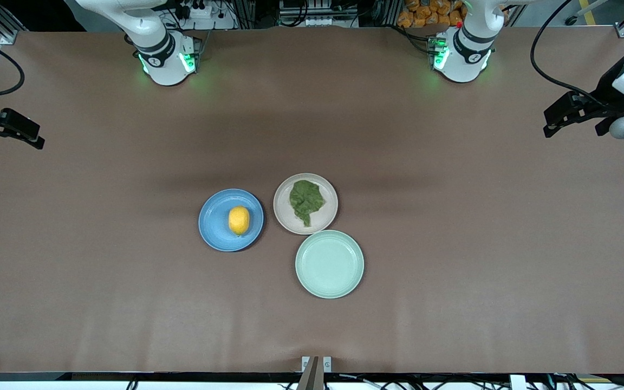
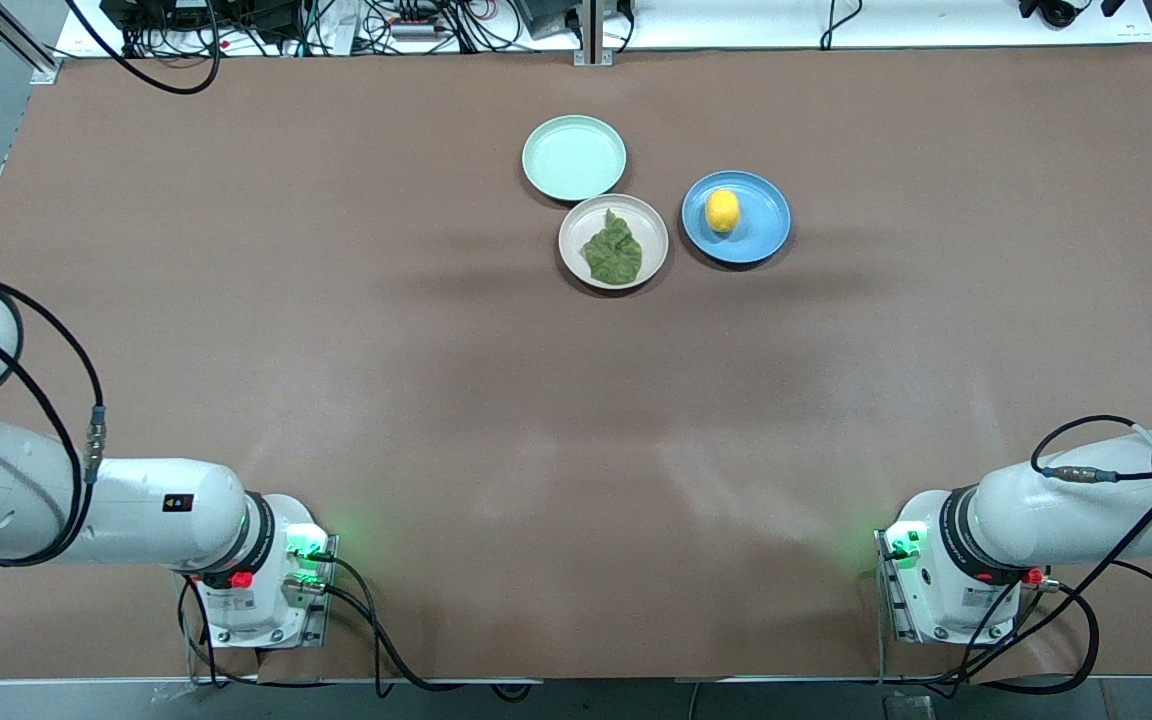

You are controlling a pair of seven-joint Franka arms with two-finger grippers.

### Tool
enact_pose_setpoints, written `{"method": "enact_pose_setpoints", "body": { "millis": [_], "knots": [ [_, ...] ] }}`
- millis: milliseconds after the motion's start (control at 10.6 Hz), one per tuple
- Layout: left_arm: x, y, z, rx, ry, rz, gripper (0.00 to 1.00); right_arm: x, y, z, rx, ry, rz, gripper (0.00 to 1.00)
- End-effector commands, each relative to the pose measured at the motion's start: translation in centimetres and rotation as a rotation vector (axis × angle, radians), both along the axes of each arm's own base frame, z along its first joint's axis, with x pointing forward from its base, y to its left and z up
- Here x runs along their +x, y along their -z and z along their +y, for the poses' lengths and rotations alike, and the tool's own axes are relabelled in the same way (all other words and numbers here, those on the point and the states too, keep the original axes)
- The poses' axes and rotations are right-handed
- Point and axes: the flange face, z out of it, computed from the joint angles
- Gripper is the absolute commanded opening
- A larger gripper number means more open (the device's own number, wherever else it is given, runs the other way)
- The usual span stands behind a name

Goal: Place lemon and lettuce in plates

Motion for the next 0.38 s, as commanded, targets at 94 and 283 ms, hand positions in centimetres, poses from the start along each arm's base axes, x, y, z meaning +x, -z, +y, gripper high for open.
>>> {"method": "enact_pose_setpoints", "body": {
  "millis": [94, 283],
  "knots": [
    [-0.65, -0.66, 0.07, -0.009, 0.029, -0.003, 1.00, -0.29, -0.46, 0.09, -0.016, 0.002, 0.008, 1.00],
    [-0.64, -0.66, 0.14, -0.011, 0.027, -0.003, 1.00, -0.53, -0.76, -0.31, -0.014, 0.010, 0.015, 1.00]
  ]
}}
